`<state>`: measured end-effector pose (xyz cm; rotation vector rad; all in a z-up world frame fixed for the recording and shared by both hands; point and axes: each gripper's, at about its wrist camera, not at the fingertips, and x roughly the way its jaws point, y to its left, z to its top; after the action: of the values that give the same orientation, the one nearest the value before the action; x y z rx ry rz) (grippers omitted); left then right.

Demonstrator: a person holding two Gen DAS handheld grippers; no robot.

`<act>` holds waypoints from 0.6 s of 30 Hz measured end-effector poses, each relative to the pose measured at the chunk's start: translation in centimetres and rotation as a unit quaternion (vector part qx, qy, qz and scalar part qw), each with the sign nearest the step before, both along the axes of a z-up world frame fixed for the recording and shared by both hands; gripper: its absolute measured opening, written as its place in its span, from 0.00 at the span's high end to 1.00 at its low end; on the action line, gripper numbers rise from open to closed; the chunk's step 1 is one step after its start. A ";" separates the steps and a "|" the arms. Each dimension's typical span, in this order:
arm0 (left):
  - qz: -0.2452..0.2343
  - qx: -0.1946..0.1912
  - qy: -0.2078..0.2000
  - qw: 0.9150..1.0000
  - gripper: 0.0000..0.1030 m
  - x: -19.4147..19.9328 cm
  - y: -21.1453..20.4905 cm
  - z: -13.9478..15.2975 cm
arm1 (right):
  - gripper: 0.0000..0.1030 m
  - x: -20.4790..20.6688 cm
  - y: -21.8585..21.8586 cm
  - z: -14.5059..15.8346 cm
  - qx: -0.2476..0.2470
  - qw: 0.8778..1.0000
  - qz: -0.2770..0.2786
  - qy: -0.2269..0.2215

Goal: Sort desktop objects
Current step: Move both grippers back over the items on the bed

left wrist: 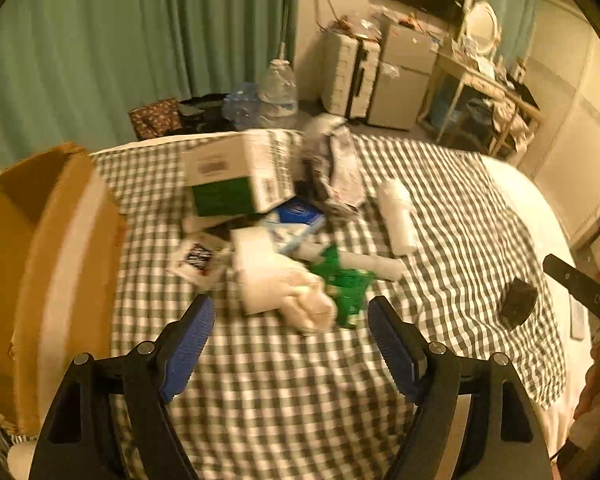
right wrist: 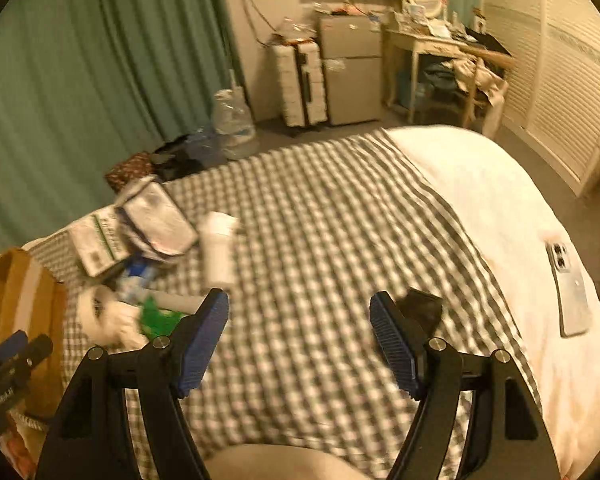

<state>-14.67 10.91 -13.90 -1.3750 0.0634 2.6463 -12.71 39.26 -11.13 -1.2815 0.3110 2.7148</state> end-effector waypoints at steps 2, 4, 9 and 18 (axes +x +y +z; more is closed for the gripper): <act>-0.011 -0.018 -0.004 1.000 0.20 -0.3 1.2 -0.8 | 0.29 -0.1 1.9 -1.1 -0.013 1.000 -0.015 -0.008; -0.015 -0.031 -0.008 0.999 0.20 -0.6 2.2 -1.7 | 0.29 -0.1 3.2 -2.2 -0.032 0.999 -0.026 -0.012; -0.015 -0.041 -0.035 0.998 0.20 -1.5 3.1 -4.6 | 0.29 -0.8 4.6 -4.2 -0.032 0.998 -0.040 -0.028; -0.016 -0.051 -0.062 0.997 0.20 -2.6 3.8 -7.9 | 0.29 -1.7 6.5 -6.5 -0.043 0.995 -0.062 -0.059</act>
<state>-17.31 14.68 -21.81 -1.5523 0.2069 2.5587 -14.36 45.76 -17.62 -1.3892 0.4838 2.5352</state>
